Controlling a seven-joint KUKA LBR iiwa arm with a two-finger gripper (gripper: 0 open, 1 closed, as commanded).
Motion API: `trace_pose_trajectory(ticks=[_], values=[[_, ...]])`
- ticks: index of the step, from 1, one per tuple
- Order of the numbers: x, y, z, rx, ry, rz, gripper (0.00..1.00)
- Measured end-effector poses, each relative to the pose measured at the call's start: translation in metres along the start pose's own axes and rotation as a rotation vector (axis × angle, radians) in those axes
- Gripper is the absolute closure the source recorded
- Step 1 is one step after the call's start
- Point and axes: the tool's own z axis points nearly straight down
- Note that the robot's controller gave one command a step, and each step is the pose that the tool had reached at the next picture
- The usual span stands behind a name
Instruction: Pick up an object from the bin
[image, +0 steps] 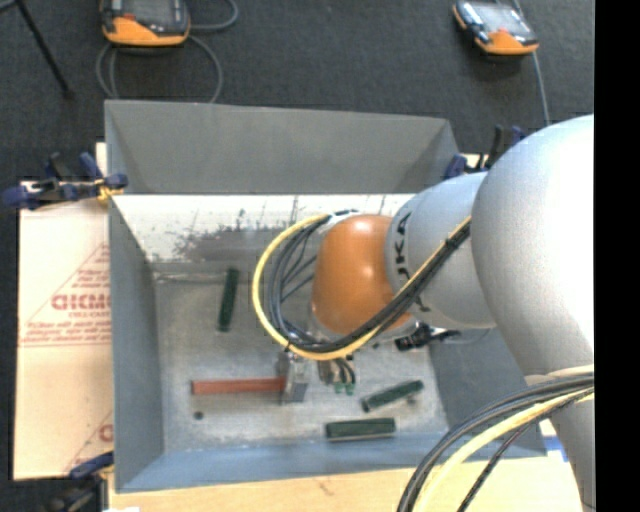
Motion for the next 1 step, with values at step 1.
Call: trace_pose_trajectory(ticks=[1], values=[[-0.0236, 0.0097, -0.1467, -0.002, -0.011, 0.079, 1.0]])
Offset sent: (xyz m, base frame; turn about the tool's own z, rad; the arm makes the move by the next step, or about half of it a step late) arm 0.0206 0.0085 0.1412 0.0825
